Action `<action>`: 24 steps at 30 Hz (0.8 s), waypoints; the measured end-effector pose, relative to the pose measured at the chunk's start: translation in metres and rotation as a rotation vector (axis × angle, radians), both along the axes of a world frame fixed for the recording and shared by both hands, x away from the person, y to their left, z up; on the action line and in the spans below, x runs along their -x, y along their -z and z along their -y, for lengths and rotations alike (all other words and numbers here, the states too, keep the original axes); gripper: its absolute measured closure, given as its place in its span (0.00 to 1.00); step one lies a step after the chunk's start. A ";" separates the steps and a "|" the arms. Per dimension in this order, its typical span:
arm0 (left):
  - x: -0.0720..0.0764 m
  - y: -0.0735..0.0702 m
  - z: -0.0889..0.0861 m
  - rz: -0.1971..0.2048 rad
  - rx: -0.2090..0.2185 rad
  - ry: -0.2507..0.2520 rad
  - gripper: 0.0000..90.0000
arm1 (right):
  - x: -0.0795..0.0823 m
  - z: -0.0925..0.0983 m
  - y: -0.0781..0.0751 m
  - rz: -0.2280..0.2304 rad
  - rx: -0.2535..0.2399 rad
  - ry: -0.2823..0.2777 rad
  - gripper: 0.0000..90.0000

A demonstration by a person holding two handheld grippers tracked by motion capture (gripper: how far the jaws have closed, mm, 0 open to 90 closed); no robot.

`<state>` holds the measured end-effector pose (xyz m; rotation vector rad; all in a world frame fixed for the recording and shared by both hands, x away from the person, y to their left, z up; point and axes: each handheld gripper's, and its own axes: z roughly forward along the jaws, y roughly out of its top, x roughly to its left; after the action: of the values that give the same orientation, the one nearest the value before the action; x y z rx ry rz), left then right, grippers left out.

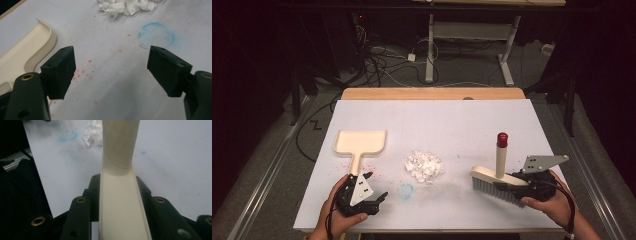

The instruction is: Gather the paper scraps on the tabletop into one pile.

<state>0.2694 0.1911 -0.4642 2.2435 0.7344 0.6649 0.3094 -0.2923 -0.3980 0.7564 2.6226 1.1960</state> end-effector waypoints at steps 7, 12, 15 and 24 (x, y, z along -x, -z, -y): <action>-0.001 0.001 0.003 -0.009 -0.009 0.010 0.25 | -0.020 -0.002 0.013 -0.051 0.032 0.007 0.75; -0.003 0.003 0.005 -0.020 -0.016 0.015 0.25 | -0.043 -0.002 0.014 -0.087 0.034 0.031 0.73; -0.004 0.003 0.006 -0.024 -0.020 0.017 0.25 | -0.058 -0.004 0.016 -0.101 0.056 0.060 0.68; -0.005 0.006 0.008 -0.038 -0.028 0.020 0.25 | -0.086 -0.005 0.015 -0.034 0.123 0.137 0.48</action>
<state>0.2742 0.1830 -0.4703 2.2916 0.7240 0.6284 0.3950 -0.2874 -0.4129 0.9230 2.5945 0.9841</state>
